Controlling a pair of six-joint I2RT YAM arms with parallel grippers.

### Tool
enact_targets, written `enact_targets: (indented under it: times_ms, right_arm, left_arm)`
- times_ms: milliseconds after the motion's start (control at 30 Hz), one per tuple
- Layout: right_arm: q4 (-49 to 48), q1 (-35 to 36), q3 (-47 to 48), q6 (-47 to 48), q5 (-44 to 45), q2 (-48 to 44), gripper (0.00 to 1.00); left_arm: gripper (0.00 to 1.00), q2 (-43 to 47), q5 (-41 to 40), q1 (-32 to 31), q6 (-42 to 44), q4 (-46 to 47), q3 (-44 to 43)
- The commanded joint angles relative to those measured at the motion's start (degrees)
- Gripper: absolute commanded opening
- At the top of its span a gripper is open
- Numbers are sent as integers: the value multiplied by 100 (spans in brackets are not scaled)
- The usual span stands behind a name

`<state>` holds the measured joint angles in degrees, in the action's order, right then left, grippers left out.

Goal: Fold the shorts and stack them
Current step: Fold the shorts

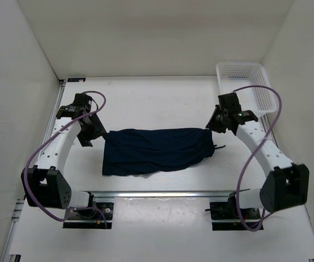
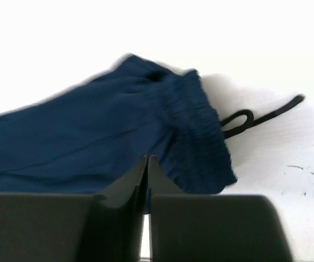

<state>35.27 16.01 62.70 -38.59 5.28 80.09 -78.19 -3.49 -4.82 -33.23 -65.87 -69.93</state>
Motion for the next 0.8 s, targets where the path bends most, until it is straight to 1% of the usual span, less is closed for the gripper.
enact_targets:
  times_ms: [0, 67, 100, 200, 233, 333, 400, 533, 633, 733, 767]
  right_arm:
    - [516, 7, 112, 290, 290, -547, 30]
    - [516, 7, -72, 526, 71, -617, 47]
    - [516, 7, -273, 589, 0, -618, 65]
    - [455, 7, -538, 712, -140, -487, 83]
    - [385, 7, -687, 712, -211, -416, 87]
    - [306, 7, -864, 712, -264, -302, 92]
    - [130, 7, -978, 835, -334, -206, 93]
    - [59, 7, -917, 985, -273, 312, 93]
    - [-265, 7, -987, 1038, -527, 716, 92]
    - [-643, 7, -1145, 863, -799, 1191, 83]
    - [-853, 7, -1259, 862, -800, 1262, 73]
  left_arm:
    - [72, 261, 129, -10, 150, 135, -3]
    - [72, 261, 190, -10, 150, 196, -3]
    - [72, 261, 190, -10, 150, 197, -3]
    - [72, 261, 190, -10, 150, 197, -3]
    - [72, 313, 243, -10, 150, 197, 49]
    - [72, 374, 243, -10, 150, 249, 111]
    - [72, 375, 243, -10, 150, 250, 173]
    - [72, 428, 243, -10, 150, 311, 366]
    - [72, 314, 243, -10, 98, 373, 489]
    - [72, 313, 243, -63, 45, 425, 551]
    - [72, 313, 243, -63, -7, 425, 551]
